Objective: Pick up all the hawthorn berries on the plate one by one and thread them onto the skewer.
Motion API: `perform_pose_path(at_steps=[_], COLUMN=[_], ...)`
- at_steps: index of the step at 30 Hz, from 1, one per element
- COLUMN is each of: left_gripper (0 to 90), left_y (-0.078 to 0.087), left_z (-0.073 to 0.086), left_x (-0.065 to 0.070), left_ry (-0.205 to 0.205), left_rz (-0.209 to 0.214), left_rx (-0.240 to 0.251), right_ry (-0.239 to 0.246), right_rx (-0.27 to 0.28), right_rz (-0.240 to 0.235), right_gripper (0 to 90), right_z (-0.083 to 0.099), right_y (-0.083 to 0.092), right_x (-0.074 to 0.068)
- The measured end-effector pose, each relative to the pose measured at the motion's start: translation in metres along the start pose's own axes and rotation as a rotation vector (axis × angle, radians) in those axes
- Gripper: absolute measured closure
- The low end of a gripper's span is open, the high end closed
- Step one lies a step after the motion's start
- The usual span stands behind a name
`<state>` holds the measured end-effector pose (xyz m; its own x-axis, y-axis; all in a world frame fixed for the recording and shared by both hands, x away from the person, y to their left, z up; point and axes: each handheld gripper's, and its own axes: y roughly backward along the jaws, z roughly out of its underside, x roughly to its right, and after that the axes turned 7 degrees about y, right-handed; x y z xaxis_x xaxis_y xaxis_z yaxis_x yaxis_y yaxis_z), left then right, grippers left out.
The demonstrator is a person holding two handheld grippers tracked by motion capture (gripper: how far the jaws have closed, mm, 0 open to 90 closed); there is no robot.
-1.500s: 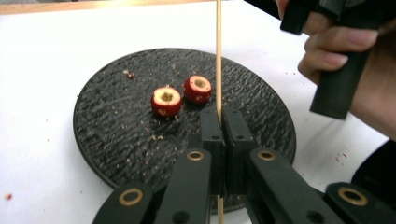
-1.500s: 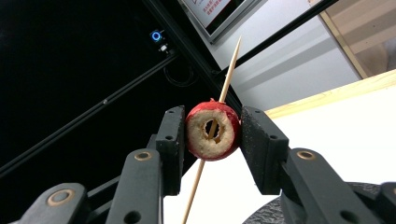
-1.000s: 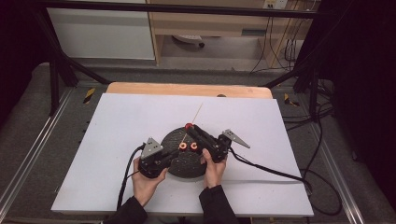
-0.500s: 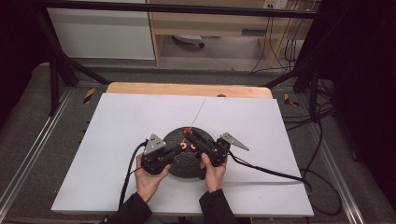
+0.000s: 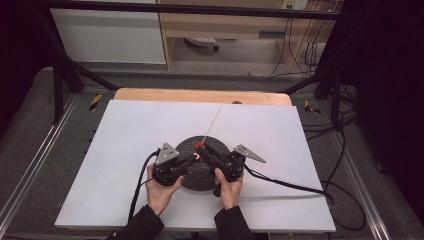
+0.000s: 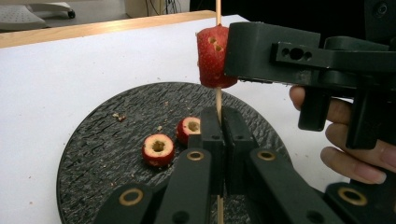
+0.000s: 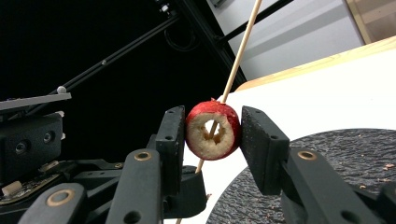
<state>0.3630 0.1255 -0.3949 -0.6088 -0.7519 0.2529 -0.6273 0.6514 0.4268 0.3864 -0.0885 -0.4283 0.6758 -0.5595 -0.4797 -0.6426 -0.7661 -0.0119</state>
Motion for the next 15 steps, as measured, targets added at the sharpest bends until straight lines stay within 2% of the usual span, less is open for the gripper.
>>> perform_pose_path(at_steps=[3,9,15], left_gripper=[88.3,88.3,88.3], left_y=[0.001,0.011,0.027], left_z=[0.001,0.007,0.016], left_x=[-0.001,-0.009,-0.021], left_ry=[-0.009,-0.014,-0.045], left_rz=[-0.002,-0.005,-0.013], left_rx=[-0.005,-0.017,-0.053], right_ry=[0.012,0.072,0.150], right_rx=[-0.016,-0.056,-0.160], right_rz=[0.016,0.037,0.060], right_gripper=[55.5,39.7,19.1], right_z=[-0.002,-0.009,-0.015], right_y=[0.002,0.005,0.008], right_x=[-0.001,-0.001,0.004])
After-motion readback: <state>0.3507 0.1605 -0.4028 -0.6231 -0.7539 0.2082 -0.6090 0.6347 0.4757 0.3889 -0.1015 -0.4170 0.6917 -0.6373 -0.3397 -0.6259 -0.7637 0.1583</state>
